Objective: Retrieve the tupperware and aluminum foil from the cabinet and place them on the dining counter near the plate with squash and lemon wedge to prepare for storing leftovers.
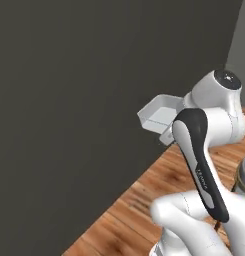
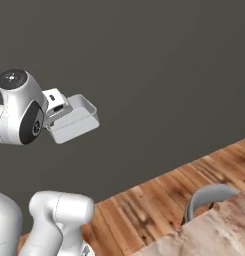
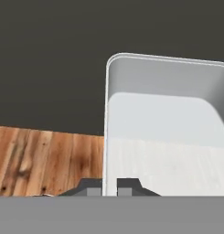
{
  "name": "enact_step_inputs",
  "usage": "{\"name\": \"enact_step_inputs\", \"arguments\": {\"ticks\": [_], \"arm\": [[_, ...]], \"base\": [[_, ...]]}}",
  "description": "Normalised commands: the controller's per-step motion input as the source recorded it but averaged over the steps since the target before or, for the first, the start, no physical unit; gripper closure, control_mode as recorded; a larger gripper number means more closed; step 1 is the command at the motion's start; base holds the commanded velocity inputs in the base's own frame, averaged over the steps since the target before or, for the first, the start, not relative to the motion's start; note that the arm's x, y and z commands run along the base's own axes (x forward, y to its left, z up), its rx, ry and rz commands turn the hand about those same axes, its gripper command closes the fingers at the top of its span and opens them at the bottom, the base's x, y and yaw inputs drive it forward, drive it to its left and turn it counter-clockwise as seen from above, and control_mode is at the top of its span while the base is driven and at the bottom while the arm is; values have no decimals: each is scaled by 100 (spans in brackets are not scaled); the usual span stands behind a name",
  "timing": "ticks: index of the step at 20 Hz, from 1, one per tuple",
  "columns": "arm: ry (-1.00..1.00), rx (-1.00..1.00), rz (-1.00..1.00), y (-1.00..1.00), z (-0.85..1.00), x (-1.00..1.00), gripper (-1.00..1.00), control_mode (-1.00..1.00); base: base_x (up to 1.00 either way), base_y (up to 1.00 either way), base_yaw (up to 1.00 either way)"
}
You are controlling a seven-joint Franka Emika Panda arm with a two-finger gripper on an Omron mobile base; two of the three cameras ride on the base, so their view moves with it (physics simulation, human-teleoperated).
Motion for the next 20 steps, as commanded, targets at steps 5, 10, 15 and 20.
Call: {"name": "enact_step_inputs", "arguments": {"ticks": [5, 10, 15, 20], "arm": [[0, 0, 0, 0, 0, 0, 100, 100], [0, 0, 0, 0, 0, 0, 100, 100], [0, 0, 0, 0, 0, 0, 100, 100], [0, 0, 0, 0, 0, 0, 100, 100]], "base": [[48, -4, -66], [67, 24, -62], [91, 68, -51], [90, 50, -53]]}}
